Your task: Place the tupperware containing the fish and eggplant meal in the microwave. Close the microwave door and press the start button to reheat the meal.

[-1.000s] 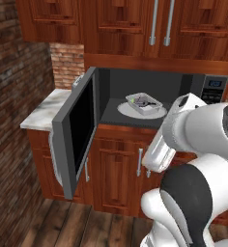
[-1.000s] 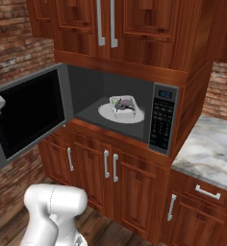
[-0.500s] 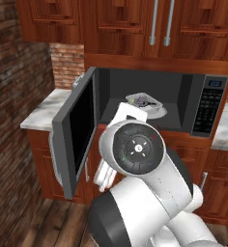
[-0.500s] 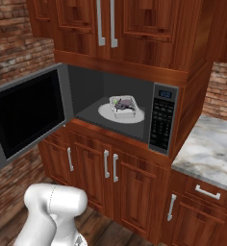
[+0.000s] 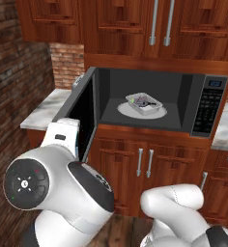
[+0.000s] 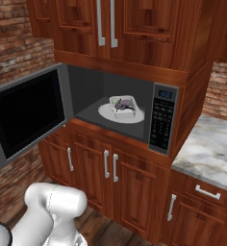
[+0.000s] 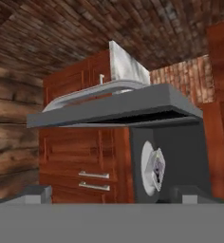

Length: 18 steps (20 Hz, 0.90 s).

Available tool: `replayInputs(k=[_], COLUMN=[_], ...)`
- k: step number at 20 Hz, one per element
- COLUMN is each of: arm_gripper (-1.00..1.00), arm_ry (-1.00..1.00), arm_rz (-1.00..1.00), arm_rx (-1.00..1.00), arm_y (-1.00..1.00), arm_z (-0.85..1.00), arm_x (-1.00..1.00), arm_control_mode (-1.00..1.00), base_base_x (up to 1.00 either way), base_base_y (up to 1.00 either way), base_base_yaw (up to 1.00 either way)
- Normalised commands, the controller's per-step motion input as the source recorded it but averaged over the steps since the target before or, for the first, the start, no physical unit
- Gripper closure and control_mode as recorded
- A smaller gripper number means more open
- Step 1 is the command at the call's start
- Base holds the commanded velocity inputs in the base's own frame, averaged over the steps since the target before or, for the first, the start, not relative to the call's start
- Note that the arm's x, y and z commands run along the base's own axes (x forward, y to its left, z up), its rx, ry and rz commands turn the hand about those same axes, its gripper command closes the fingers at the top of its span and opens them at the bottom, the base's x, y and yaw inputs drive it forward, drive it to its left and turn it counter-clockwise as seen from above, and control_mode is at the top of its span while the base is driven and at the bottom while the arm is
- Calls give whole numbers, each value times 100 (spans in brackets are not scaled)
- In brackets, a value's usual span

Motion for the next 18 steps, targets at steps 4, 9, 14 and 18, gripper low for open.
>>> replayInputs(k=[4,9,14,18], arm_gripper=[-100,-100,-100,-100], arm_ry=[0,0,0,0], arm_rz=[0,-5,-8,-7], arm_rx=[-14,-17,-15,-13], arm_y=[56,38,25,19], arm_z=[-17,-20,-19,-19], arm_x=[45,54,57,56], arm_control_mode=[-100,-100,-100,-100], base_base_x=[0,0,0,0], base_base_y=[0,0,0,0], base_base_yaw=[0,0,0,0])
